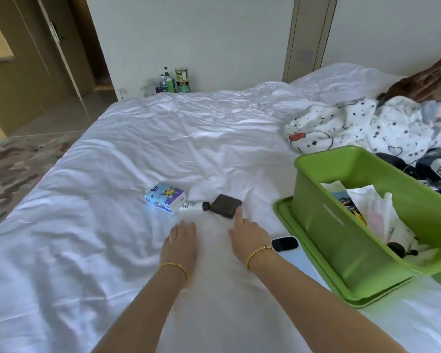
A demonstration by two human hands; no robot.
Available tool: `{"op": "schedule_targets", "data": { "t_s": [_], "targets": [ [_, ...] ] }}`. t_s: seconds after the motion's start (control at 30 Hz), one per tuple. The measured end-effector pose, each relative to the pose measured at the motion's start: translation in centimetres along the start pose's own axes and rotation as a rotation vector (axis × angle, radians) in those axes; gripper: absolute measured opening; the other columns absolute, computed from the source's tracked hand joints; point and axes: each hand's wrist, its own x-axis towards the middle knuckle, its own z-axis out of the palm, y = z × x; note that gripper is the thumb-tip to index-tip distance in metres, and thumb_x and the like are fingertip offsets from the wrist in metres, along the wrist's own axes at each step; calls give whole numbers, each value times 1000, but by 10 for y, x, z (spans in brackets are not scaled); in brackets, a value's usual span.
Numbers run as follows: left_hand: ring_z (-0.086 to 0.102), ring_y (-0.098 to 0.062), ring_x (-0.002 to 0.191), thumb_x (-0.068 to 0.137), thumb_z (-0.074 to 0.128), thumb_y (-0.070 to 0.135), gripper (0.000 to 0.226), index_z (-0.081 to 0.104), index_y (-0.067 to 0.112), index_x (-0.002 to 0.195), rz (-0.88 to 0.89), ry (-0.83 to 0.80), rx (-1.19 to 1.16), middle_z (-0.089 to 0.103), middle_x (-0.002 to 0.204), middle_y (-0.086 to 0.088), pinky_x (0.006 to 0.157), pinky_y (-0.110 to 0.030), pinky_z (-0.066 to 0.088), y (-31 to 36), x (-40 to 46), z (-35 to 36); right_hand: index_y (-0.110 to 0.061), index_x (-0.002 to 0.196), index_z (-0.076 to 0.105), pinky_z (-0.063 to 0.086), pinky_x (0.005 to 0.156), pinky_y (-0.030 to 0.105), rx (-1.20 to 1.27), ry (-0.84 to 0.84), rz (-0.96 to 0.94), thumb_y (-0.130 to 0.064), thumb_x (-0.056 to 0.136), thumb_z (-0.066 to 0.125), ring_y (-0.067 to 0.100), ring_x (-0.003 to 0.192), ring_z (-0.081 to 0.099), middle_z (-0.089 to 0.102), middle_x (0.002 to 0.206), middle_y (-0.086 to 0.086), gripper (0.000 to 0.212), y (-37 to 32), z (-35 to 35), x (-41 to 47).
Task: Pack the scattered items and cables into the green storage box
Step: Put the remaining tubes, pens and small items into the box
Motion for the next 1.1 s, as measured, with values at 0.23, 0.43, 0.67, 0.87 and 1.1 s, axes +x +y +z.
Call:
{"op": "schedule_targets", "data": {
  "t_s": [0.23,0.43,0.67,0.87,1.1],
  "targets": [
    [12,-26,144,90,29,-1,74,-14,15,147,14,83,-100,-10,158,-9,112,-35,27,5,51,10,-12,147,-11,44,89,37,207,33,184,-45,94,37,29,114,55,50,132,10,78,1,22,46],
    [27,-30,136,92,35,10,71,-7,20,149,22,101,-51,3,159,2,103,-40,36,2,86,14,-26,146,0,38,75,33,351,-71,197,-57,86,44,33,105,59,61,119,9,81,14,21,73],
    [41,-28,119,90,43,4,37,35,15,125,35,149,-43,33,136,-6,87,-36,45,7,84,9,-23,114,35,41,66,31,417,-141,189,-63,71,59,25,82,52,54,95,-1,63,22,13,78],
    [40,-26,124,96,38,15,38,33,19,133,122,90,21,35,144,-3,82,-35,47,4,47,5,-19,105,48,40,69,29,322,-60,100,-60,76,56,23,85,55,57,101,3,50,8,14,44],
    [52,-22,104,90,52,19,32,50,22,122,109,215,-285,41,129,-2,74,-34,50,4,-10,-25,-10,109,60,41,86,34,-24,-41,0,-33,96,35,28,107,54,61,113,10,37,-16,-10,-1]
  ]
}}
